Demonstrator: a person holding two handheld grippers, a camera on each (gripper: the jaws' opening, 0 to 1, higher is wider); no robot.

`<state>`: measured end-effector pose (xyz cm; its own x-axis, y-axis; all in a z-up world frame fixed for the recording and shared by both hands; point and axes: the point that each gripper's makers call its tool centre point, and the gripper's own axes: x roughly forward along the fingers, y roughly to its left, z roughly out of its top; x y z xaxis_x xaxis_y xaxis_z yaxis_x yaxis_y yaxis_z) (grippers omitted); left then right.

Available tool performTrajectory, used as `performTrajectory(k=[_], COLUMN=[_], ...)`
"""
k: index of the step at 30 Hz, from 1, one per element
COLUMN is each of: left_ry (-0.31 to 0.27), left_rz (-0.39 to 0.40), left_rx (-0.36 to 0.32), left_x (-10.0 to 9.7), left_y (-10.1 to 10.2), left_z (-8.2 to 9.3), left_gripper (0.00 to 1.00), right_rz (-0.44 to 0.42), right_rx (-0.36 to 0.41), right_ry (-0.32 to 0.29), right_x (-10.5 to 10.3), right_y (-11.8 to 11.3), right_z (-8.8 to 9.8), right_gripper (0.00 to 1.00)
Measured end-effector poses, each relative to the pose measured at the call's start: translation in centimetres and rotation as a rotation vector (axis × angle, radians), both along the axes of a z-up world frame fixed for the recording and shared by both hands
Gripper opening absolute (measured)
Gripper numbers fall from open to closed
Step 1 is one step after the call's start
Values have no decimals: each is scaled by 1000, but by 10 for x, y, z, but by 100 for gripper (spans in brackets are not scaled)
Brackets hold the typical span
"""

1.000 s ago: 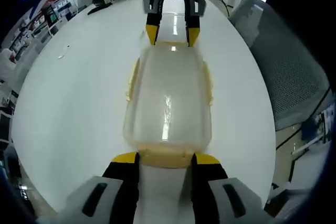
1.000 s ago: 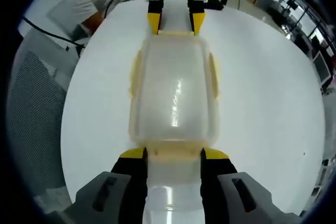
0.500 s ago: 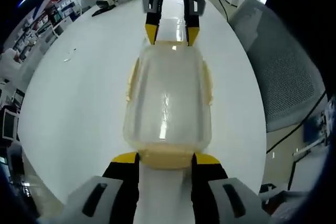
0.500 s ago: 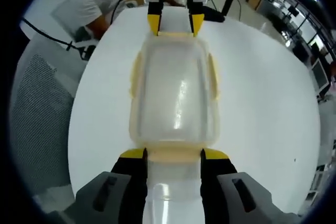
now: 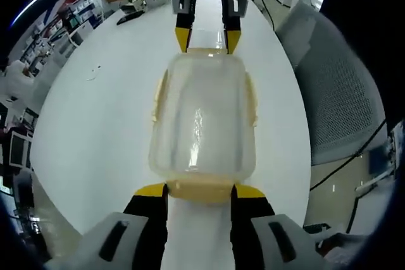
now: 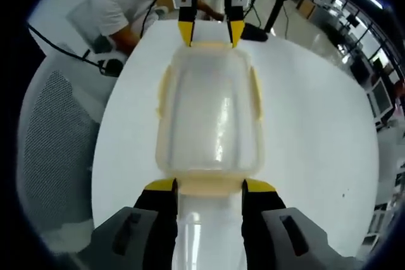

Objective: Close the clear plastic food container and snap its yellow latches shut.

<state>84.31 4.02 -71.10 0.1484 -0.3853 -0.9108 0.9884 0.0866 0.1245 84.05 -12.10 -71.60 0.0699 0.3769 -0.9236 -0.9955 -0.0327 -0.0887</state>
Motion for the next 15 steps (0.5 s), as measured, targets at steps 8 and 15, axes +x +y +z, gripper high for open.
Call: performTrajectory(k=[8,15], left_ry=[-8,-13], left_rz=[1,8], left_rx=[-5,-8], left_x=[-6,-5], left_y=[-9,-19], left_z=[16,21], left_gripper=[32,32], right_rz=[5,1], right_rx=[10,10], right_ry=[-8,-10], right_x=[-4,-5], right_y=[-8,-19], right_z=[12,18], right_gripper=[36,36])
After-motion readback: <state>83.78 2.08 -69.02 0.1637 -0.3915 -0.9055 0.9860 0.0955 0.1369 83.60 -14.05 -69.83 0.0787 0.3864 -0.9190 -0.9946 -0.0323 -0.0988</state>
